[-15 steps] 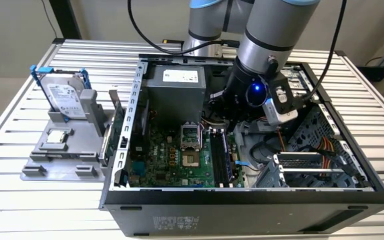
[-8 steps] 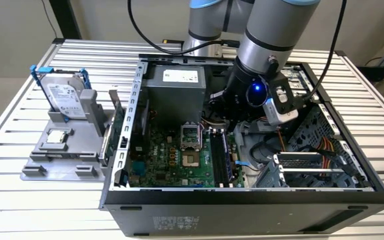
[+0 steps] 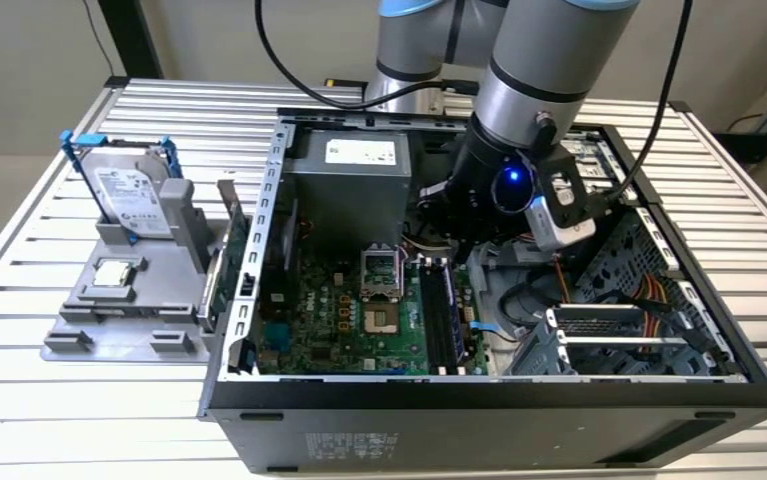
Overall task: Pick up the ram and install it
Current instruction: 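Press down the ram until it locks into place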
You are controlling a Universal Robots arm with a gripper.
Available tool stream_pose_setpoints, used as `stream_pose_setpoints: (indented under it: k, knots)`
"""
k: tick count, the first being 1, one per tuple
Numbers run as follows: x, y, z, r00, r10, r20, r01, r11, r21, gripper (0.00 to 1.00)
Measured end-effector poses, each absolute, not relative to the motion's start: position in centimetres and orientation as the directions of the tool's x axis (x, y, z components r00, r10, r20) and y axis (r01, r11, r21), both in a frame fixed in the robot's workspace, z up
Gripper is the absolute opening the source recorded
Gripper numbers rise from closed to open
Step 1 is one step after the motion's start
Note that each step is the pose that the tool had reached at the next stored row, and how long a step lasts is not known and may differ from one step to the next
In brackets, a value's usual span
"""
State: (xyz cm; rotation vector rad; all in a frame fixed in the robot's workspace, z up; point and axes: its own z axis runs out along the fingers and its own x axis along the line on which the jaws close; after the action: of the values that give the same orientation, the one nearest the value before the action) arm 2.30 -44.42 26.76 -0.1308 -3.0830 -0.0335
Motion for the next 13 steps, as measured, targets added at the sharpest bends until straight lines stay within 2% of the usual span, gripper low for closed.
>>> stream_pose_setpoints:
  k: [13]
  knots:
    - [2.31, -44.42, 26.76, -0.991, -0.123, 0.057, -0.122, 0.992, 0.019, 0.00]
